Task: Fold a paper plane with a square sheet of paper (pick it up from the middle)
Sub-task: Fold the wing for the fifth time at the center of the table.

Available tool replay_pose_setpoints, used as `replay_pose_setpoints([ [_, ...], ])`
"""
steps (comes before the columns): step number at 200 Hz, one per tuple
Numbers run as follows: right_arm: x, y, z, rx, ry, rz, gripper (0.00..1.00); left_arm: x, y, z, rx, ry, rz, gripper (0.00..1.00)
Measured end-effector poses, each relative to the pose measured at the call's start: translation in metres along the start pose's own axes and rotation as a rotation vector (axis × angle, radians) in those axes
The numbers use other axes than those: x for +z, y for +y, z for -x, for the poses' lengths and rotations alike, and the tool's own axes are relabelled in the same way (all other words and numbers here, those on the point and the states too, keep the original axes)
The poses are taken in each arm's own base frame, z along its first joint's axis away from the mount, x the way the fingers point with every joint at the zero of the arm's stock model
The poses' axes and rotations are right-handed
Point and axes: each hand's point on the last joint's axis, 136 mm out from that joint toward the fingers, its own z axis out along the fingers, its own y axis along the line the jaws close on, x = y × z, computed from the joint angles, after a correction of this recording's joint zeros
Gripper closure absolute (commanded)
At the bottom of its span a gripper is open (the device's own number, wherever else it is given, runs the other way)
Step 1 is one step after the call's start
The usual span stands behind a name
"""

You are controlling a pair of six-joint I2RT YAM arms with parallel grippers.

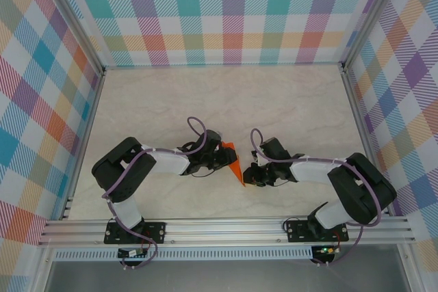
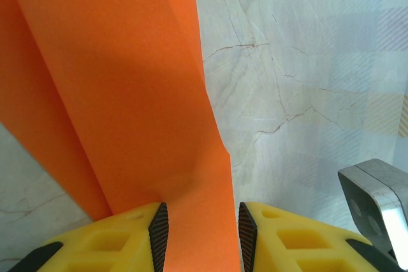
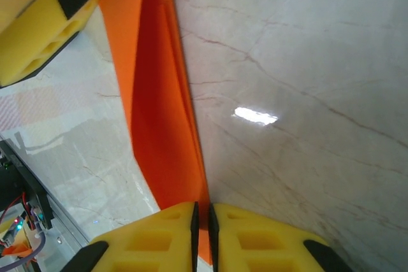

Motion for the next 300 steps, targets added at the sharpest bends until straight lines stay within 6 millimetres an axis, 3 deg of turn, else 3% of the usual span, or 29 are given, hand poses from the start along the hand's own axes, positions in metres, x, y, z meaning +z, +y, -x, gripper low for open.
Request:
replay_pose_setpoints([
  [20, -0.009, 0.005, 0.004, -0.026, -0.046, -0.006, 0.84, 0.0, 0.0, 0.0, 0.0, 0.002, -0.001, 0.63],
  [49, -0.019, 0.029, 0.011, -0.076, -0.084, 0.082, 0.88, 0.0, 0.0, 0.0, -0.002, 0.007, -0.003, 0.63],
  [131, 0.004, 0.047, 0.017, -0.062, 0.025, 0.178, 0.88, 0.0, 0.0, -0.001, -0.004, 0.015, -0.003, 0.63],
  [189, 0.015, 0.028, 0.021, -0.004, 0.057, 0.148, 0.88, 0.0, 0.0, -0.001, -0.005, 0.018, 0.003, 0.63],
  [300, 0.017, 0.018, 0.013, -0.012, 0.051, 0.147, 0.88, 0.001, 0.001, -0.001, -0.005, 0.024, 0.016, 0.64],
])
